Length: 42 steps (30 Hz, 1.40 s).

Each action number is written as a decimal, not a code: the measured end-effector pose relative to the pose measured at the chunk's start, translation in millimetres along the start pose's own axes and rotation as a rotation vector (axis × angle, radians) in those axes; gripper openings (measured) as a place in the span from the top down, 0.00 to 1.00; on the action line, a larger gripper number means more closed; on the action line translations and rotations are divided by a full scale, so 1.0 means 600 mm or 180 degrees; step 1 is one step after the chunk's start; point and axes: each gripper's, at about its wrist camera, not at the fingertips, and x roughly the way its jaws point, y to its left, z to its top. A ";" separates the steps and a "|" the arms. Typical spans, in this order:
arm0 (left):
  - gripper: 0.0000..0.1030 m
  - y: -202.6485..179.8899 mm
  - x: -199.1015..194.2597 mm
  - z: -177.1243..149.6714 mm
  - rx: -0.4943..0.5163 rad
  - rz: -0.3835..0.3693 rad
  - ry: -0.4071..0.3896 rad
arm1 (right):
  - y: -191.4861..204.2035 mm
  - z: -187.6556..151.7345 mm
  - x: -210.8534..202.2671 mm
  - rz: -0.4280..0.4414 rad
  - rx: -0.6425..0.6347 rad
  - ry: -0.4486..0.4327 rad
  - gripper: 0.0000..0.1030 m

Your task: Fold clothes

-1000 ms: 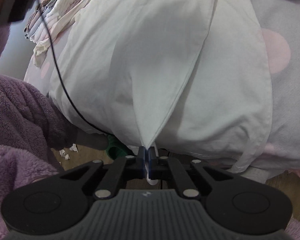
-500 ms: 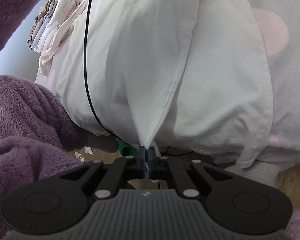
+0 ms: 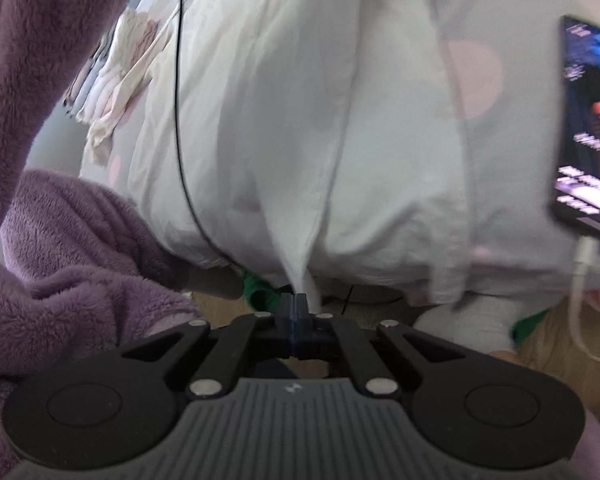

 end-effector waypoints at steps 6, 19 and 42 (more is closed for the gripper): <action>0.98 -0.001 0.004 0.000 -0.0074 0.0015 -0.0004 | -0.006 0.006 0.054 0.0102 0.0025 -0.0098 0.60; 0.98 0.006 0.001 -0.003 -0.0250 -0.0016 -0.0052 | -0.019 0.000 0.086 0.0192 0.0194 -0.0068 0.98; 0.98 0.028 0.043 0.003 -0.0923 -0.0249 -0.0214 | -0.132 0.030 0.045 -0.0375 0.0580 0.0340 0.98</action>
